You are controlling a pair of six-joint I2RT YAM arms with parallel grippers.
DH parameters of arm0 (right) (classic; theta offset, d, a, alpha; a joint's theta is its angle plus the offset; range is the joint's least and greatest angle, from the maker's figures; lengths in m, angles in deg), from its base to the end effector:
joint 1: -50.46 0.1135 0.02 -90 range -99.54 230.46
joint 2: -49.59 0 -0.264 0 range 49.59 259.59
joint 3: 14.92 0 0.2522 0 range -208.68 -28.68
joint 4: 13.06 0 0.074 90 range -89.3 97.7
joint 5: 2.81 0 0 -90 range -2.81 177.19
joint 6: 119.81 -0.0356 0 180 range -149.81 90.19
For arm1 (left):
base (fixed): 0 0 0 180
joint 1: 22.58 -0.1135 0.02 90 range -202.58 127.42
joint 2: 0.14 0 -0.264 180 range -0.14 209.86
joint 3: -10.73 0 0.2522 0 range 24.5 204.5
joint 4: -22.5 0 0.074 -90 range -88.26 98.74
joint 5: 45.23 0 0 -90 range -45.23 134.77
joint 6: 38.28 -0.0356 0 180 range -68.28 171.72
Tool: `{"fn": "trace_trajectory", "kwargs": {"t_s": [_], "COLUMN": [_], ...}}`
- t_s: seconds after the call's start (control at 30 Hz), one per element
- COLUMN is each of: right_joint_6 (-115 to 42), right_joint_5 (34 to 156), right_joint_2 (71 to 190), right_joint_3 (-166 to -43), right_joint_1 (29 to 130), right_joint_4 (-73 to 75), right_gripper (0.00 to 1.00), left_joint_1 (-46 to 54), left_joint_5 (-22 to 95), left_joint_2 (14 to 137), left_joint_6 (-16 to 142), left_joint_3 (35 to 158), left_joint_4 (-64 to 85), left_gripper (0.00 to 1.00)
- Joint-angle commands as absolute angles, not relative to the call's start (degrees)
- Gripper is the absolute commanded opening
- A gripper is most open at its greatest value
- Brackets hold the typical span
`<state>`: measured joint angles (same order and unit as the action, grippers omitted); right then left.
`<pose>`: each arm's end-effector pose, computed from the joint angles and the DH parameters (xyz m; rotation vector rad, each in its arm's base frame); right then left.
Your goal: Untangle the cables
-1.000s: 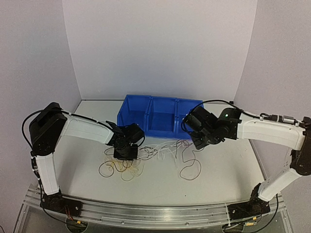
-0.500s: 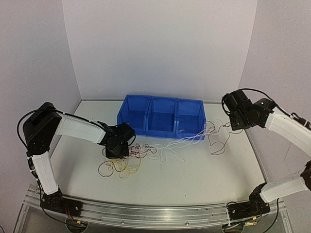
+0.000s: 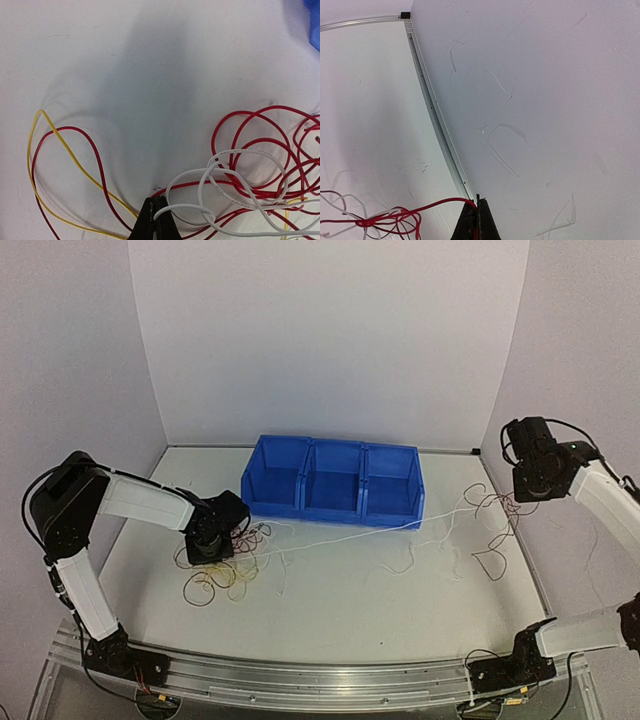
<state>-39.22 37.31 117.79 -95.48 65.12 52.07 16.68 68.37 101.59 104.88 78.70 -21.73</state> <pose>0.2265 0.0311 0.3354 0.2444 2.2220 -0.8493 0.2456 -0.1823 0.1275 -0.3850 2.6688 0.1850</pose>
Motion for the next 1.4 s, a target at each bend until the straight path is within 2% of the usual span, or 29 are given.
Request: {"fn": "trace_trajectory", "kwargs": {"t_s": [0.0, 0.2, 0.27, 0.33, 0.4, 0.47, 0.53, 0.6, 0.67, 0.77, 0.9, 1.0, 1.17, 1.37], "right_joint_6": [-36.7, -34.8, -34.3, -34.8, -36.3, -38.4, -41.1, -43.9, -45.1, -45.5, -46.7, -48.1, -53.5, -57.8], "right_joint_5": [41.4, 56.0, 66.0, 81.0, 93.9, 104.6, 114.8, 122.7, 126.8, 129.3, 131.5, 131.7, 130.6, 128.2], "right_joint_2": [115.5, 115.0, 114.6, 114.0, 114.0, 114.3, 114.6, 115.0, 115.2, 115.4, 116.2, 116.7, 116.8, 116.9], "right_joint_3": [-99.4, -100.5, -100.2, -99.4, -98.3, -98.0, -97.5, -96.9, -97.0, -98.0, -100.2, -101.5, -102.4, -102.6], "right_joint_1": [62.1, 61.9, 61.9, 61.9, 61.9, 62.0, 62.0, 62.5, 64.4, 67.8, 71.6, 73.7, 75.2, 76.0], "right_joint_4": [52.4, 52.3, 52.2, 51.0, 49.1, 47.5, 44.7, 41.8, 40.4, 39.8, 39.2, 38.4, 35.2, 33.6], "right_gripper": [0.00, 0.00, 0.00, 0.00, 0.00, 0.00, 0.00, 0.00, 0.00, 0.00, 0.00, 0.00, 0.00, 0.00], "left_joint_1": [13.0, 11.7, 11.7, 11.7, 12.0, 13.0, 14.9, 18.2, 22.9, 28.8, 32.3, 33.1, 34.0, 35.3], "left_joint_5": [67.9, 68.4, 67.5, 65.8, 63.6, 61.9, 61.4, 62.1, 63.4, 59.1, 41.6, 34.3, 32.7, 24.7], "left_joint_2": [101.7, 100.6, 100.2, 99.1, 97.1, 93.7, 90.5, 87.2, 83.6, 78.4, 73.0, 73.3, 76.9, 81.4], "left_joint_6": [106.2, 106.6, 105.5, 103.1, 100.0, 96.9, 93.8, 91.1, 87.3, 78.0, 66.9, 65.1, 65.3, 66.4], "left_joint_3": [73.3, 73.0, 74.0, 75.0, 76.1, 77.1, 78.5, 80.3, 81.8, 81.8, 78.7, 77.2, 75.6, 74.1], "left_joint_4": [-30.2, -31.1, -30.4, -28.3, -25.7, -23.5, -22.2, -21.7, -20.1, -14.0, -1.4, 6.2, 15.7, 28.5], "left_gripper": [0.00, 0.00, 0.00, 0.00, 0.05, 0.28, 0.61, 0.89, 0.98, 1.00, 1.00, 0.99, 0.94, 0.90]}}
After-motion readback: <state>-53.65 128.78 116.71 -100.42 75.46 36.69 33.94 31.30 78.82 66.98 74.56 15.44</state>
